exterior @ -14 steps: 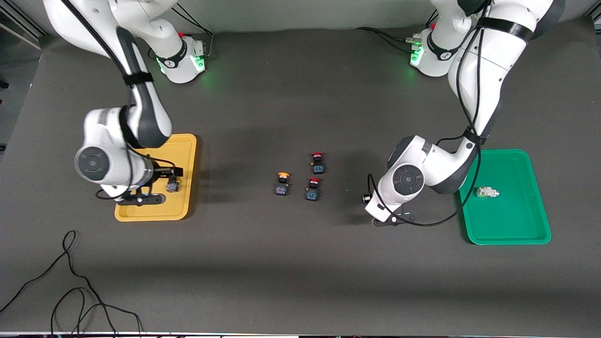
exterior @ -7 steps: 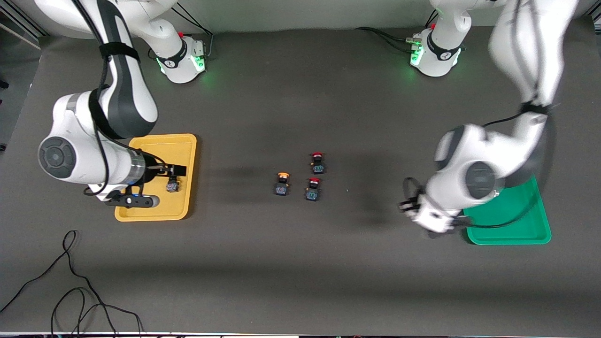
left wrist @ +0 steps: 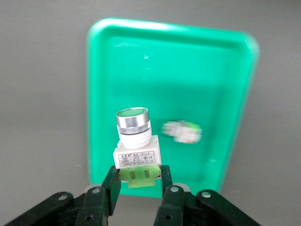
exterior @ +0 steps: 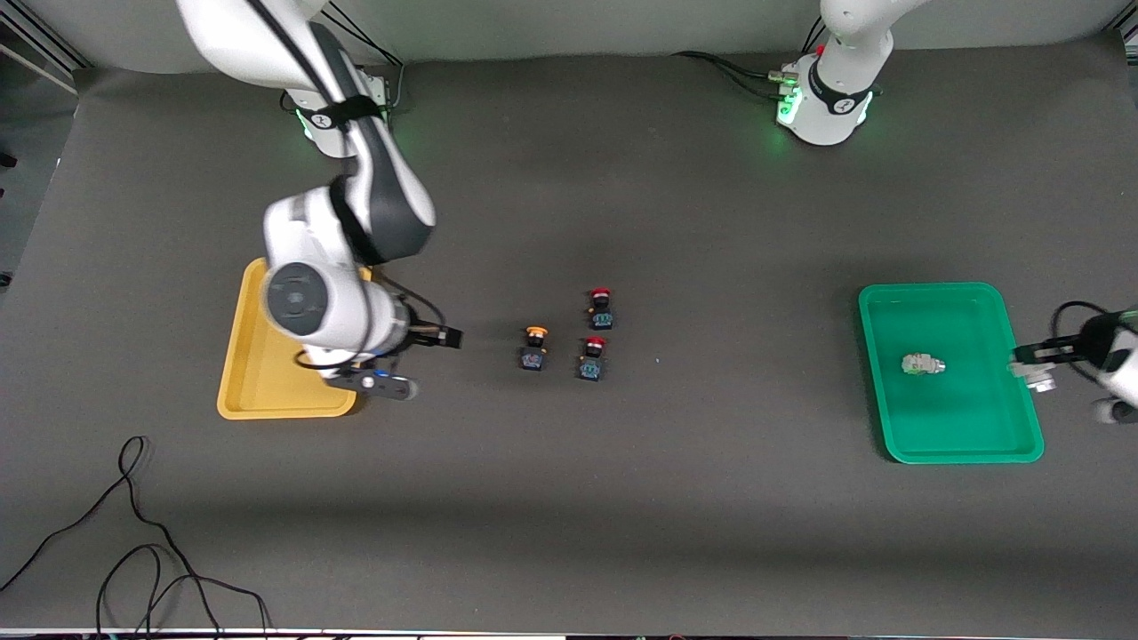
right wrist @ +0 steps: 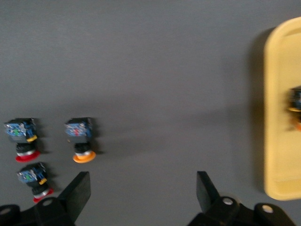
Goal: Place green and yellow buttons in trays
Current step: 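Release the white switch in the green tray while the right gripper reaches buttons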
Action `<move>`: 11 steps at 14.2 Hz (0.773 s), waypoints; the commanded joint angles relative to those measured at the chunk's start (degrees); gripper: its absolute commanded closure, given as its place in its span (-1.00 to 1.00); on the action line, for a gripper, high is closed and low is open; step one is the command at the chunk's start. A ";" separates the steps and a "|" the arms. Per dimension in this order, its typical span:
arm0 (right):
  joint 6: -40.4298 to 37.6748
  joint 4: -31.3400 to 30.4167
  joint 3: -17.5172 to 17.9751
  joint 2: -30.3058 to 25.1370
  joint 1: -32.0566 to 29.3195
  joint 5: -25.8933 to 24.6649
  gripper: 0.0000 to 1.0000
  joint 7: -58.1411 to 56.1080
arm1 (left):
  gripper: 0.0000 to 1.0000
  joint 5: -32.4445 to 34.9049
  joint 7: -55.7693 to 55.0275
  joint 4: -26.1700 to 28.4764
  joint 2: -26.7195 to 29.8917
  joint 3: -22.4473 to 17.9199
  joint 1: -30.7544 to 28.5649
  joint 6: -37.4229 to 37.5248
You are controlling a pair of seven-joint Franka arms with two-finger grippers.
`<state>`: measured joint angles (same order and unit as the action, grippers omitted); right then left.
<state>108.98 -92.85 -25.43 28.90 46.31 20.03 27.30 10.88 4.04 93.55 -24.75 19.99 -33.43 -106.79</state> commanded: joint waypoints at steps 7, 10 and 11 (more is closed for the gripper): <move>18.97 2.50 -0.85 14.06 9.76 9.41 -0.99 6.44 | 0.69 6.09 4.31 6.38 -9.61 0.05 -2.51 -17.92; 22.06 3.02 -0.50 17.40 11.52 9.68 -0.99 6.97 | -1.00 7.75 4.48 5.95 -9.53 0.14 -2.08 -16.79; 22.15 3.29 -0.41 18.11 11.52 9.68 -0.99 6.89 | -1.00 7.76 4.31 5.51 -9.10 0.14 -1.99 -16.35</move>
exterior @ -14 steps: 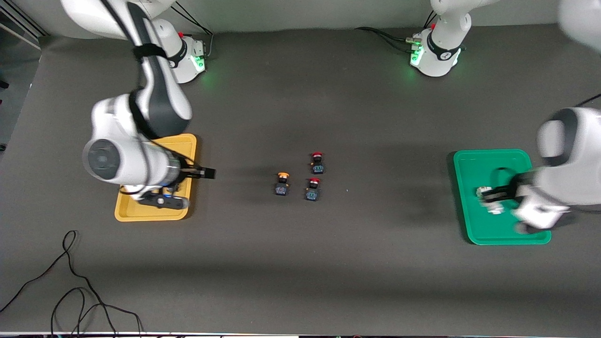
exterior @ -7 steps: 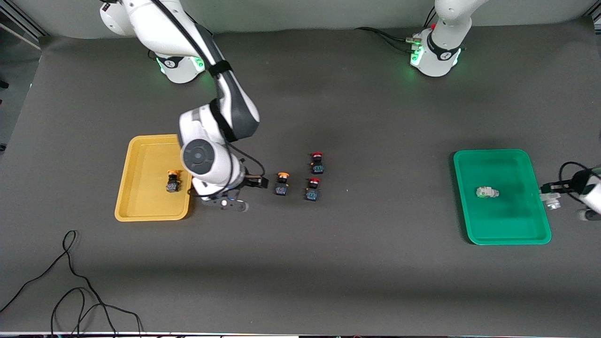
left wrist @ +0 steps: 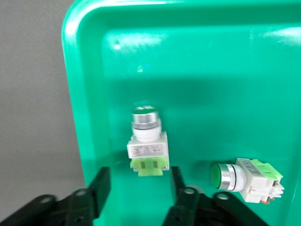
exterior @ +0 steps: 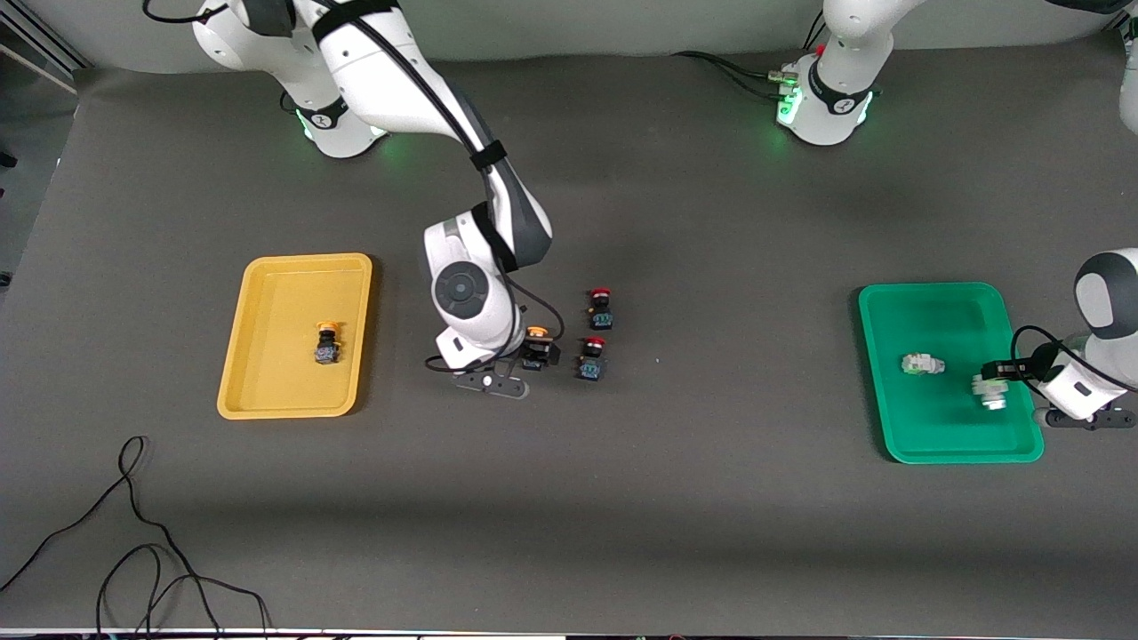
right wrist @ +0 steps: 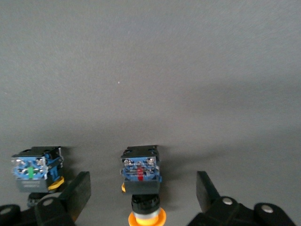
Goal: Place green and yellow buttons in trays
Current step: 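Grasp the second yellow-cap button with the right gripper while the left gripper withdraws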
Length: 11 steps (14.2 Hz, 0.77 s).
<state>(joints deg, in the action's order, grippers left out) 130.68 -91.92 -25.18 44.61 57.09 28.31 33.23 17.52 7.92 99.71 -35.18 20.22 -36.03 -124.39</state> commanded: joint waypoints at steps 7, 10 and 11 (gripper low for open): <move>2.12 2.19 0.40 3.56 0.65 1.48 1.00 1.48 | -1.00 -3.62 0.78 -19.09 8.36 4.13 0.17 29.53; -0.15 2.28 -0.22 1.11 -0.13 1.05 1.00 1.58 | -1.00 -9.33 0.43 -20.88 16.25 4.30 0.61 36.31; -3.56 2.45 -1.00 -0.91 -1.09 0.44 1.00 1.05 | -1.00 -10.83 0.00 -20.70 19.07 4.91 0.70 38.33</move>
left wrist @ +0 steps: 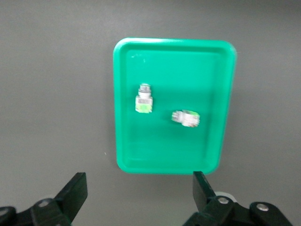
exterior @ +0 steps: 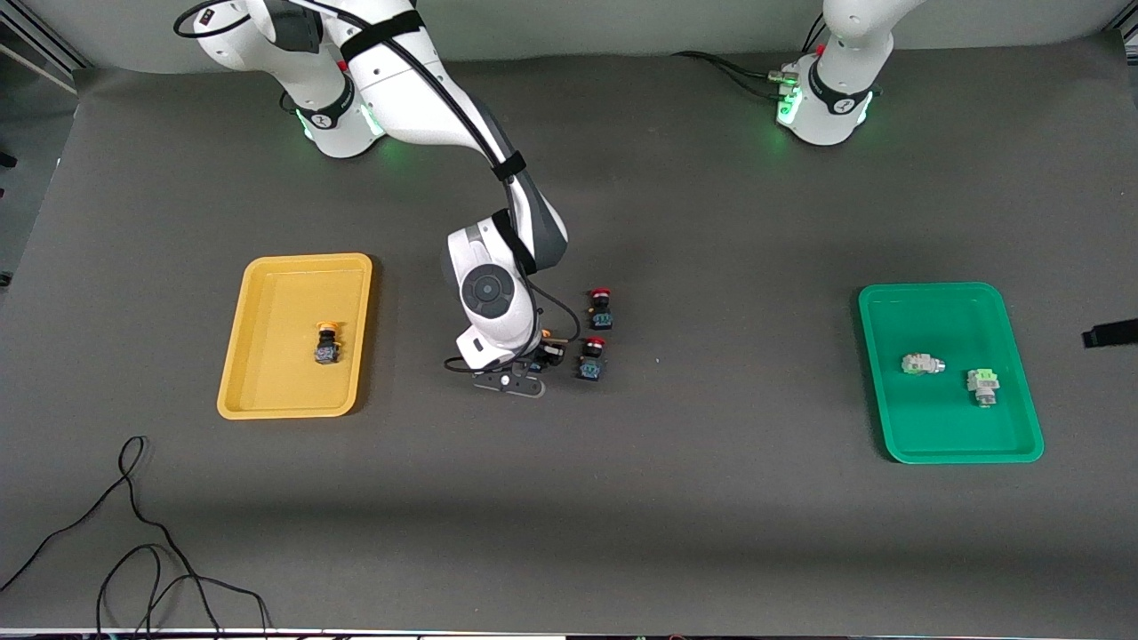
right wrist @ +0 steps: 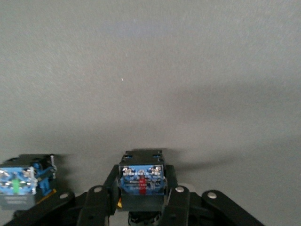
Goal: Place green and yellow buttons in trays
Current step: 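Grasp the second yellow-cap button with the right gripper while the left gripper withdraws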
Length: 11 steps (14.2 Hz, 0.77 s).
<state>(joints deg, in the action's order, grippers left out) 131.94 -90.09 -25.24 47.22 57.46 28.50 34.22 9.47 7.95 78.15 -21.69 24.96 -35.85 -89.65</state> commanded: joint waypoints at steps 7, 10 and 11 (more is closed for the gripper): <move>-29.78 0.97 -16.56 -18.98 -1.83 -3.88 1.00 -14.06 | -1.00 -7.36 -6.27 6.22 18.34 -3.14 13.49 6.42; -38.31 0.62 -26.23 -20.59 -1.57 -4.94 1.00 -28.19 | -1.00 -9.82 -6.72 10.34 22.29 -12.62 24.47 4.85; -39.56 -0.17 -28.61 -20.41 -1.74 -6.77 1.00 -34.16 | -1.00 -10.00 -6.80 12.79 24.13 -16.48 28.86 3.10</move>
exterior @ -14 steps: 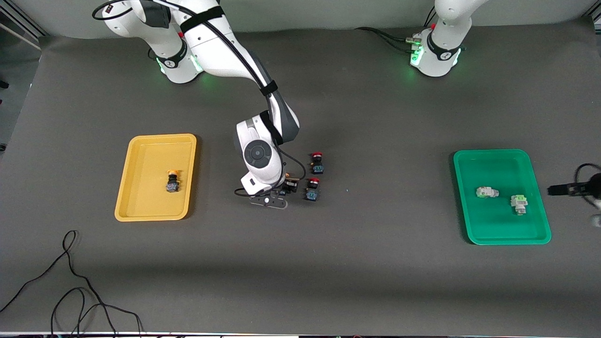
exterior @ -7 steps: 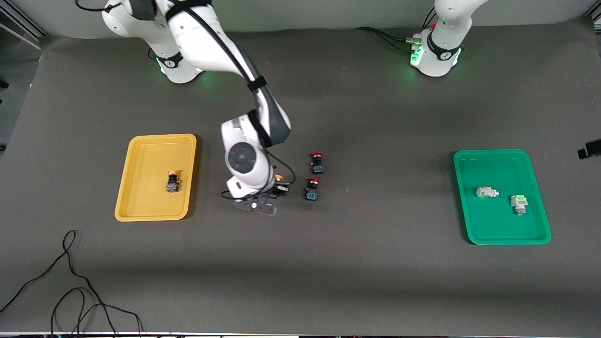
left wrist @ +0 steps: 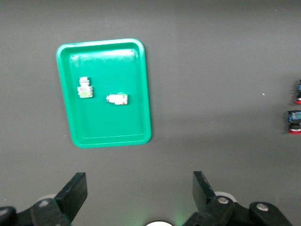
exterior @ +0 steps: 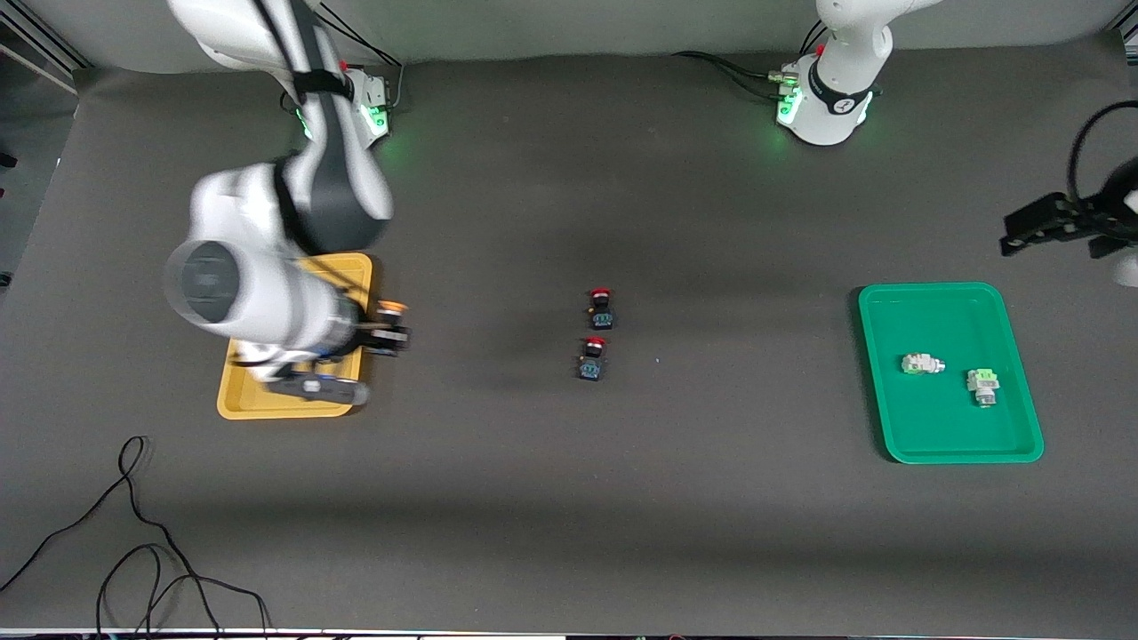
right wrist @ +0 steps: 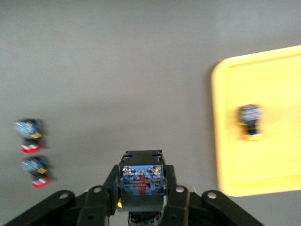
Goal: Place green and yellow buttons in trays
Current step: 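Place the yellow-cap button in the yellow tray with the right gripper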
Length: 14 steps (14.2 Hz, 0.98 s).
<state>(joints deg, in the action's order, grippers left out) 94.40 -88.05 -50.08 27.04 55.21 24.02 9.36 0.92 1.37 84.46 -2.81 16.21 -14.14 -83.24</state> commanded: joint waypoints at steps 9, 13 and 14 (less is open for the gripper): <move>22.36 -23.81 -9.07 0.46 0.60 -2.05 1.00 -30.26 | -1.00 -1.63 -0.05 7.30 5.80 -14.63 15.98 -3.07; 33.81 -32.44 -8.72 2.57 0.43 4.26 1.00 -38.95 | -1.00 -1.01 0.48 7.30 5.18 -14.45 16.07 -2.89; 34.79 -32.88 -8.63 3.97 0.25 6.72 1.00 -42.20 | -1.00 -0.66 0.56 7.30 5.18 -14.54 16.16 -2.90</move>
<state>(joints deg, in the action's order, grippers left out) 126.25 -118.89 -58.22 29.60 54.76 26.50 -27.09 -0.06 1.44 90.96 1.59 2.74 0.82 -85.94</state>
